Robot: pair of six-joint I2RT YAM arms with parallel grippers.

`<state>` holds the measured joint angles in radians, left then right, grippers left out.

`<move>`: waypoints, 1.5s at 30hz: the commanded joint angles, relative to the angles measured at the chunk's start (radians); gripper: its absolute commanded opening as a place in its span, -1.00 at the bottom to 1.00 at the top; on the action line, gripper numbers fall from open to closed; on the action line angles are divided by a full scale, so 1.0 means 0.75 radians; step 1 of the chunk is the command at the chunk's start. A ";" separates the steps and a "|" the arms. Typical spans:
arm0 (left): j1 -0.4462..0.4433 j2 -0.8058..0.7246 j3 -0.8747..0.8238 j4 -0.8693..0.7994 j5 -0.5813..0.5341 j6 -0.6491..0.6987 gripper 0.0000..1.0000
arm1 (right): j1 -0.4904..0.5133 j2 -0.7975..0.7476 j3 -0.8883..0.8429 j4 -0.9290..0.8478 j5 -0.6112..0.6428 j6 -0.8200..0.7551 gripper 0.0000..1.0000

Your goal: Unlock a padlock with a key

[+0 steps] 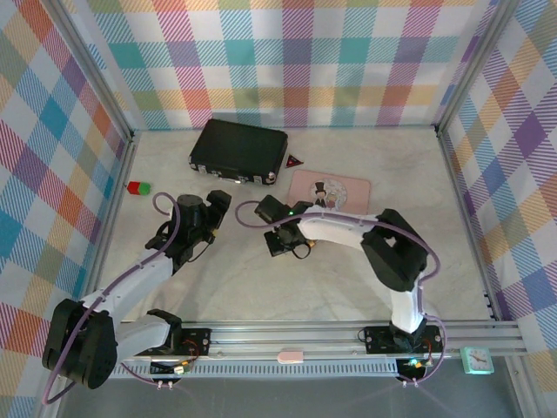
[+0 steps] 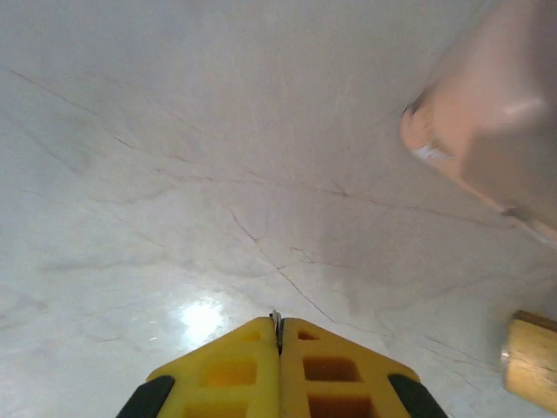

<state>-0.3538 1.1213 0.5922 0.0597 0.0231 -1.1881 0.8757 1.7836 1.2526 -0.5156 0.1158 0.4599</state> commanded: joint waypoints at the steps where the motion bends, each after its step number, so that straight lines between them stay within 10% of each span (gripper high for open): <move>1: -0.026 0.034 0.016 0.108 0.055 0.007 0.88 | -0.063 -0.152 -0.075 0.228 -0.114 0.054 -1.00; 12: -0.238 0.190 -0.003 0.516 0.011 -0.292 0.79 | -0.155 -0.421 -0.431 0.888 -0.202 0.399 -1.00; 26: -0.405 0.316 -0.013 1.009 -0.008 0.055 0.21 | -0.317 -0.505 -0.440 0.950 -0.210 0.869 -1.00; 45: -0.475 0.561 0.021 1.373 0.070 0.134 0.10 | -0.362 -0.438 -0.499 1.172 -0.343 1.075 -1.00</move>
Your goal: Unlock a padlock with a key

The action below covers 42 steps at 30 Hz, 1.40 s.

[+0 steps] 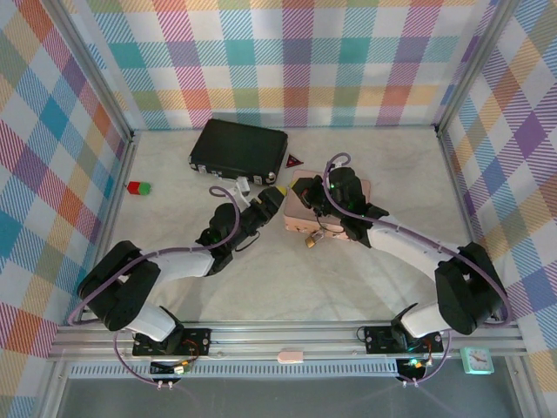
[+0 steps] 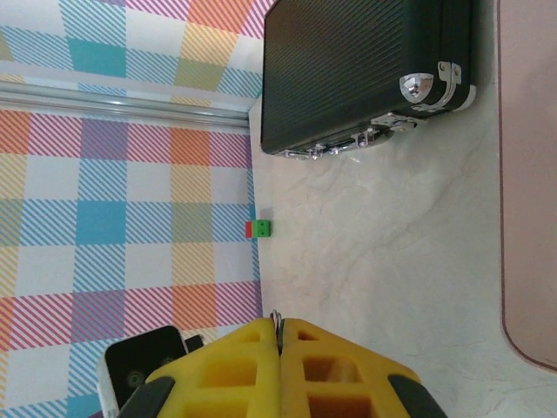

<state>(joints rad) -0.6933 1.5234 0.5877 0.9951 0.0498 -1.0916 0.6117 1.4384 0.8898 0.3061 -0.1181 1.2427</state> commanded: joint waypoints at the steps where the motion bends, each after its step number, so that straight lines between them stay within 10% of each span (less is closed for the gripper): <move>1: -0.024 0.032 0.029 0.142 0.037 0.003 0.06 | -0.011 0.028 -0.012 0.080 -0.033 0.036 -1.00; 18: -0.023 0.043 0.029 0.155 0.028 -0.030 -1.00 | -0.010 0.028 -0.035 0.096 -0.023 0.036 -1.00; 23: 0.004 -0.011 0.032 0.047 0.040 0.027 -1.00 | -0.032 -0.040 -0.064 0.075 -0.042 -0.078 -0.90; 25: 0.040 -0.048 0.043 -0.005 0.103 0.082 -1.00 | -0.068 -0.089 -0.070 0.024 -0.093 -0.193 -0.25; 28: 0.104 -0.101 0.094 -0.151 0.264 0.186 -1.00 | -0.130 -0.165 -0.036 -0.179 -0.173 -0.412 0.14; 42: 0.249 -0.255 0.516 -1.148 1.021 0.900 -1.00 | -0.421 -0.362 0.012 -0.444 -0.850 -0.970 0.34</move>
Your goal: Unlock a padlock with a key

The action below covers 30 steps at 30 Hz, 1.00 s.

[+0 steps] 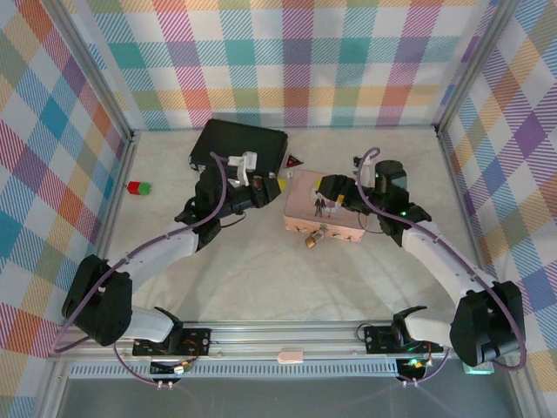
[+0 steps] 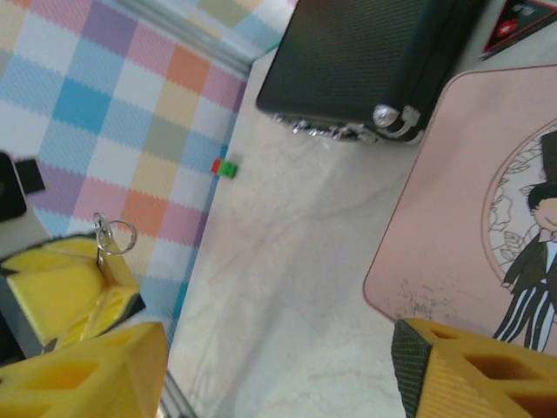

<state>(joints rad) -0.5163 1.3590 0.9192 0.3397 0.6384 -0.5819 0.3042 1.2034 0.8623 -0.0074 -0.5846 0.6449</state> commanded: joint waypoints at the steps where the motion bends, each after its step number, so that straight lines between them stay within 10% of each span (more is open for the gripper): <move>1: 0.013 -0.035 0.105 -0.351 0.271 0.267 -1.00 | -0.011 -0.061 0.050 -0.019 -0.254 -0.197 0.33; 10: 0.018 -0.023 0.291 -0.725 0.452 0.495 -1.00 | -0.011 -0.053 0.011 0.156 -0.509 -0.241 0.12; 30: 0.016 0.018 0.298 -0.707 0.496 0.459 -1.00 | 0.090 0.096 0.062 0.282 -0.640 -0.227 -0.20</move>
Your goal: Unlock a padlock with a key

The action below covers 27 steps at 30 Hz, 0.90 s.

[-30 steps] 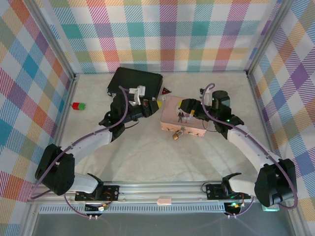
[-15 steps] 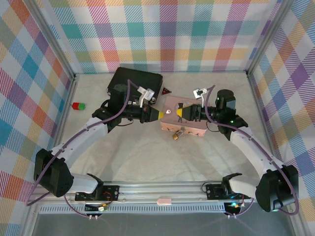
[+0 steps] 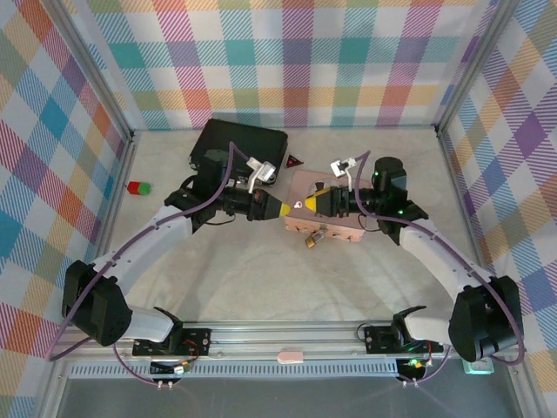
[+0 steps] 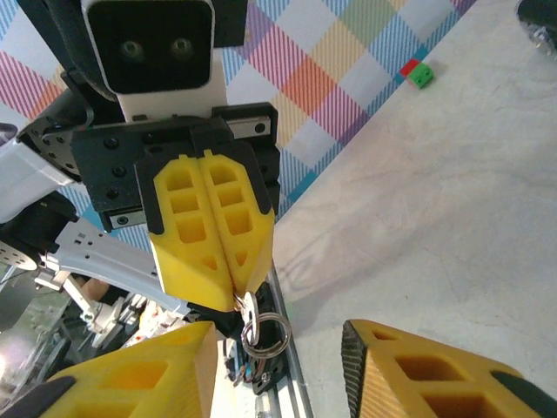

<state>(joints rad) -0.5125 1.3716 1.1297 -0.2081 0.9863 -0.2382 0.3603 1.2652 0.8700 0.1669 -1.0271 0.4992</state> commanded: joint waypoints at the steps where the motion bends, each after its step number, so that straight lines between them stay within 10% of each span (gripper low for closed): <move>1: 0.010 0.000 0.013 0.026 0.027 -0.001 -1.00 | 0.020 0.019 0.056 0.051 -0.054 -0.032 -0.23; 12: 0.006 0.000 -0.004 0.035 0.048 -0.011 -1.00 | 0.035 0.035 0.074 0.041 -0.059 -0.038 -0.61; 23: 0.004 -0.004 -0.007 0.026 0.055 -0.001 -1.00 | 0.055 0.049 0.075 0.060 -0.057 -0.017 -0.57; 27: 0.004 -0.009 -0.009 0.026 0.041 -0.005 -1.00 | 0.060 0.055 0.072 0.084 -0.065 -0.006 -1.00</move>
<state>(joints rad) -0.5125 1.3716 1.1282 -0.2115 0.9939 -0.2459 0.3969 1.2972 0.8932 0.1928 -1.0454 0.4950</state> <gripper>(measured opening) 0.049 0.036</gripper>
